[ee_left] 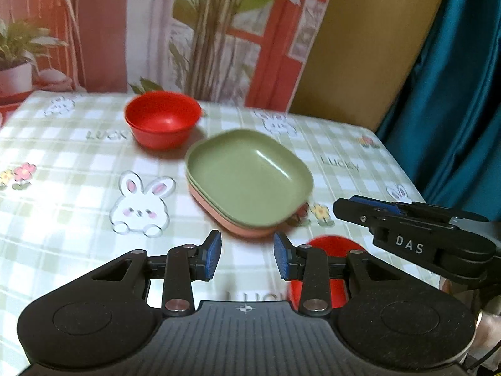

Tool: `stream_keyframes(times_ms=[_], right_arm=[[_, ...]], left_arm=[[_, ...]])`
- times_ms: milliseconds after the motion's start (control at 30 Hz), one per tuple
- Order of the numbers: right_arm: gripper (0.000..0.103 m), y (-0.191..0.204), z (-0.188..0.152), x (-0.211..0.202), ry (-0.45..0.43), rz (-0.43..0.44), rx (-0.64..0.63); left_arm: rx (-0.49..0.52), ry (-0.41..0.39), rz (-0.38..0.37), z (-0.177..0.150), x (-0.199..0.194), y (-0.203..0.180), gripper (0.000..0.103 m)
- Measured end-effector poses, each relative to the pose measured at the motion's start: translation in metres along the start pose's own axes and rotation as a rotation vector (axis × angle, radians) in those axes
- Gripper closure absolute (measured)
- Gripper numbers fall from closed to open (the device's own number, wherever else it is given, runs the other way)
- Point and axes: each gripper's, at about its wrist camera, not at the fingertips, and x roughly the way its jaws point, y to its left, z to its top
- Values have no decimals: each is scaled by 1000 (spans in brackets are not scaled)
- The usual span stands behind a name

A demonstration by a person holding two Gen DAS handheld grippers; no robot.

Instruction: Organize plates and bowls

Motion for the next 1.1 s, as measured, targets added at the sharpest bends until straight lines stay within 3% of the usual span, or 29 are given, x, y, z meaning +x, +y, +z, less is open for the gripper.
stream_keyframes(times_ms=[767,1100], right_arm=[[84,-28,-40,-14,68,-44,55],[84,-34,-50,-9,101,-47,97]], left_arm=[[27,144,-89,-27,32,-24,64],[17,150,-118,-33,32,-24,66]])
